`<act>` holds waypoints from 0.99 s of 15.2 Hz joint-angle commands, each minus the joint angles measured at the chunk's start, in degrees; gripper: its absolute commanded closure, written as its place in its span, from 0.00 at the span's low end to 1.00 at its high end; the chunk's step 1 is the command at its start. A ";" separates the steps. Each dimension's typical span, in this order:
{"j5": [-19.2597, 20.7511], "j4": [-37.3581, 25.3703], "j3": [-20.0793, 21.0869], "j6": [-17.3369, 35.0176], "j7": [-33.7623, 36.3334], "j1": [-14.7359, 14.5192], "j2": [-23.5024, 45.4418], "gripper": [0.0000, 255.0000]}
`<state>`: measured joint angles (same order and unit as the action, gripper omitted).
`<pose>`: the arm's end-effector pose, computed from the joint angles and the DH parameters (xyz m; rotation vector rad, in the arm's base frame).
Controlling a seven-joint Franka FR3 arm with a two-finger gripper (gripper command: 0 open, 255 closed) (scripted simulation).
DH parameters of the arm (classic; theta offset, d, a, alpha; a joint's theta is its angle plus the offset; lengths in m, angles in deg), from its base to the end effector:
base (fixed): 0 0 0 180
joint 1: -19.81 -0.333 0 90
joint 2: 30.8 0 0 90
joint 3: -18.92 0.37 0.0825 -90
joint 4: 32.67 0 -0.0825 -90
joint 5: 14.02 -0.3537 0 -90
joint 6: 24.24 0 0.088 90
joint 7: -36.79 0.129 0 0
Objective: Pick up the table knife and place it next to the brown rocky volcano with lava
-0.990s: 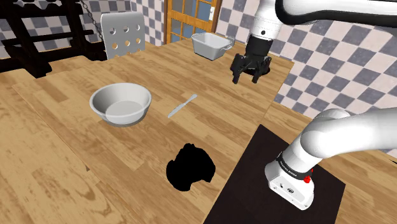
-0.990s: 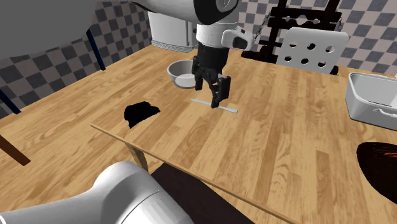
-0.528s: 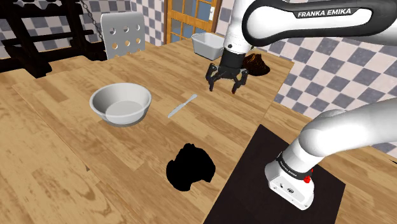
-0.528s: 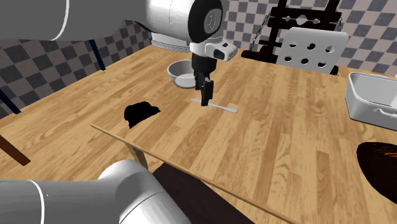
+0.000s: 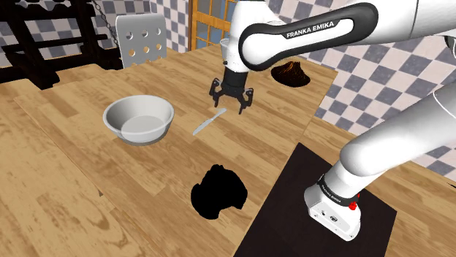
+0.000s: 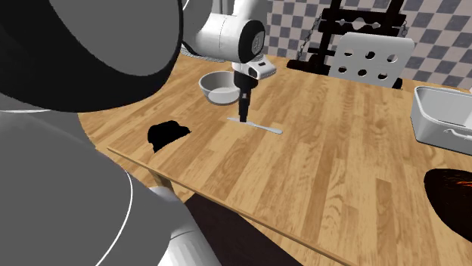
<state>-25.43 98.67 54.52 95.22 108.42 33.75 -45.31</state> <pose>0.4005 0.1897 0.4786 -2.7471 1.4740 0.0227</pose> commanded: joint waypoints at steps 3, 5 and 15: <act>7.84 -4.95 4.33 4.75 15.59 3.03 10.69 0.00; 13.08 -8.10 5.12 6.10 23.57 3.52 16.52 0.00; 20.25 -8.22 3.58 11.80 31.30 1.86 24.40 0.00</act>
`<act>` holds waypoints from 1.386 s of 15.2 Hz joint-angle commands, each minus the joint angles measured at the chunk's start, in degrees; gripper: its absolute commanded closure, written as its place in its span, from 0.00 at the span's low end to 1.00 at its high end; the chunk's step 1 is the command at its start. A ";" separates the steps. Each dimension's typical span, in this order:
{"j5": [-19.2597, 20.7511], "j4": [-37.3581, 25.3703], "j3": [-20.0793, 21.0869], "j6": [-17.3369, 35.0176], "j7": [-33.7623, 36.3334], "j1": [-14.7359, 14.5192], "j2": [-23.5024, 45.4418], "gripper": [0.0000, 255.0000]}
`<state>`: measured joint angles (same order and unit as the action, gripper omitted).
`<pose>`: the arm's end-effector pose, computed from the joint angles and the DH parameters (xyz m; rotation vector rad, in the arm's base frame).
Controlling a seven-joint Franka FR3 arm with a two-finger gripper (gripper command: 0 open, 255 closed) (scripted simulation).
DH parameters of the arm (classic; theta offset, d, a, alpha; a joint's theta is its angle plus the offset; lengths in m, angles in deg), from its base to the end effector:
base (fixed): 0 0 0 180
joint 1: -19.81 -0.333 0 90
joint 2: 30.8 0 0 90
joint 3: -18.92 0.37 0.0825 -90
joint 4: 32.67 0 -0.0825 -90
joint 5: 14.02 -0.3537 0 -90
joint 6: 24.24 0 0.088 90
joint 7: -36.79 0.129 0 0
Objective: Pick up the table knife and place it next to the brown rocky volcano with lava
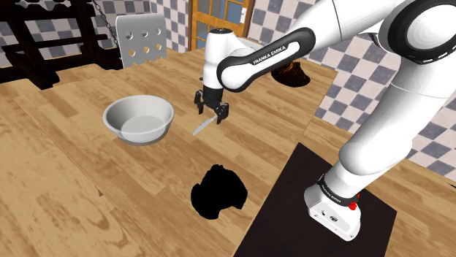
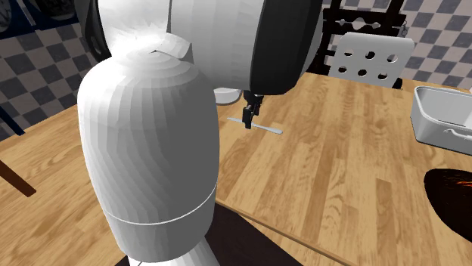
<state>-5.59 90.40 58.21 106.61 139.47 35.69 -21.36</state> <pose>0.5028 0.2004 0.3941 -2.4994 1.8902 -0.0198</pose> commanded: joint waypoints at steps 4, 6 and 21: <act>0.40 0.05 -0.12 0.41 0.24 -0.09 0.44 0.00; 0.40 0.05 -0.12 0.41 0.24 -0.09 0.44 0.00; -1.60 -1.07 0.39 -2.30 -1.16 0.42 -1.70 1.00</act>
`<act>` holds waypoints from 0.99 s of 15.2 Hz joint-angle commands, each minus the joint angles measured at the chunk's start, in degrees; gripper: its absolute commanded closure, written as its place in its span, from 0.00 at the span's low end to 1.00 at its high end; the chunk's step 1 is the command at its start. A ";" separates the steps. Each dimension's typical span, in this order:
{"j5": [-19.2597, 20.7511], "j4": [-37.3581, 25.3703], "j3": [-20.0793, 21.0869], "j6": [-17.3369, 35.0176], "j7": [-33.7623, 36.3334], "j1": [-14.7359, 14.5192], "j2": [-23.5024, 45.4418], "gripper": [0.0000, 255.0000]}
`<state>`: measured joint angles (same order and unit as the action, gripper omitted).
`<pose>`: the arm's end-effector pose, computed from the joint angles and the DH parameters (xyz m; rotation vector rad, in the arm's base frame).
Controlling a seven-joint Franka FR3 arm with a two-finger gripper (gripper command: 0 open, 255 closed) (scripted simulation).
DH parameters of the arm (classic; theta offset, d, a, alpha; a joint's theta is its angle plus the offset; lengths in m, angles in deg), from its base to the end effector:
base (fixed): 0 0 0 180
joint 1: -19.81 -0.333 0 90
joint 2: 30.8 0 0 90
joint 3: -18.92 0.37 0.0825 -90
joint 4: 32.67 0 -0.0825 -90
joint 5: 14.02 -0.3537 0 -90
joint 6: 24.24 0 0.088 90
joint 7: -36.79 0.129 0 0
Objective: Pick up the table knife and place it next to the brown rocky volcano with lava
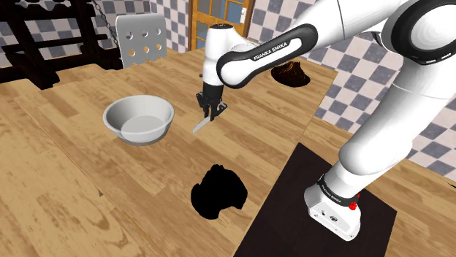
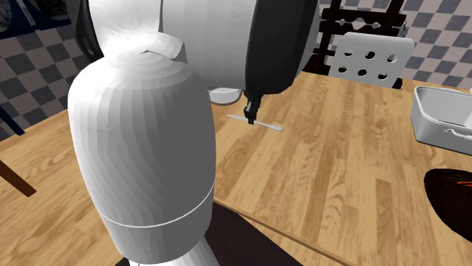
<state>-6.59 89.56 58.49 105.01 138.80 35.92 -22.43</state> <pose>0.5021 0.2012 0.4059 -2.4990 1.8903 -0.0208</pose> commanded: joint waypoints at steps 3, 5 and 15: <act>-1.94 -1.21 0.37 -2.79 -1.42 0.49 -2.13 1.00; -2.76 -1.93 0.47 -4.20 -2.00 0.65 -3.07 1.00; -5.90 -6.30 0.59 -11.44 -4.26 1.19 -6.91 1.00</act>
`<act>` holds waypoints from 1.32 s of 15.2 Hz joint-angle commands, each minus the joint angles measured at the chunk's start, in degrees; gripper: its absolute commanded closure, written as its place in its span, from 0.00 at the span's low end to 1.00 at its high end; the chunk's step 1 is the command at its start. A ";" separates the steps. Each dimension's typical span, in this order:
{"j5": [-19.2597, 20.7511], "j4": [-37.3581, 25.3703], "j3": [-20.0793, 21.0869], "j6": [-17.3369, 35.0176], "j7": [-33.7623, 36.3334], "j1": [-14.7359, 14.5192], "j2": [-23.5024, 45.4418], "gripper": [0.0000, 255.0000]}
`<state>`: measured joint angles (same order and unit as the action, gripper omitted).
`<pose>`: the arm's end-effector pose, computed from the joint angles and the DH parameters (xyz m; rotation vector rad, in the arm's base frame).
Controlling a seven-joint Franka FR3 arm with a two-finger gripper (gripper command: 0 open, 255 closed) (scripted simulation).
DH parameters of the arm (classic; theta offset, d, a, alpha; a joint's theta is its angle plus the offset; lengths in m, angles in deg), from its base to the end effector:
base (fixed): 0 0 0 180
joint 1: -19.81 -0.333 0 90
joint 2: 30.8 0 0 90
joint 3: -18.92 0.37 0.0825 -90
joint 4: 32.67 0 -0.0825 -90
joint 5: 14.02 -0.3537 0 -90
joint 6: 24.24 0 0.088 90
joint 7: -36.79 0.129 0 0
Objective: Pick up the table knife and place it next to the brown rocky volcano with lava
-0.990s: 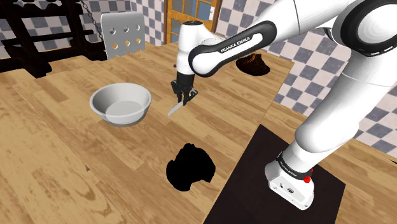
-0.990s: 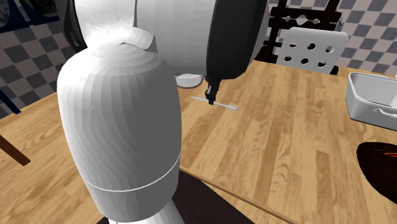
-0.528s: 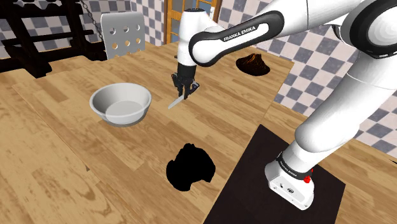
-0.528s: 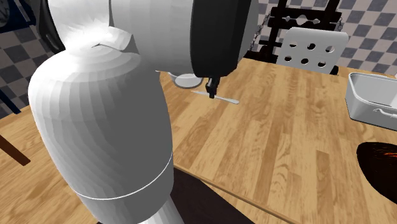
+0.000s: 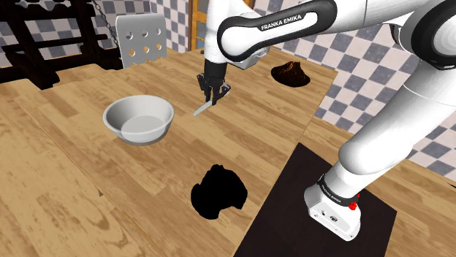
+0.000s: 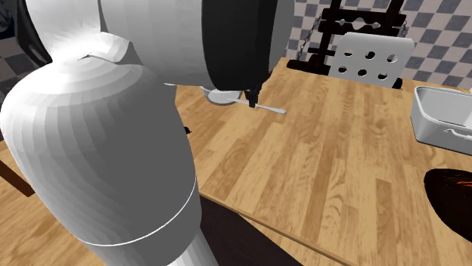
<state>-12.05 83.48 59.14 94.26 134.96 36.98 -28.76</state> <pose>0.4936 0.2035 0.4814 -2.4985 1.8902 -0.0208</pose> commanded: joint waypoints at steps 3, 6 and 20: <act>-1.10 -1.79 -0.13 -2.90 -0.90 0.23 -1.44 1.00; -1.63 -3.47 -0.20 -5.13 -1.29 0.32 -2.17 1.00; -2.66 -12.90 -0.49 -15.74 -2.09 0.55 -3.70 1.00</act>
<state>-14.75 71.47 58.72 79.39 132.97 37.47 -32.52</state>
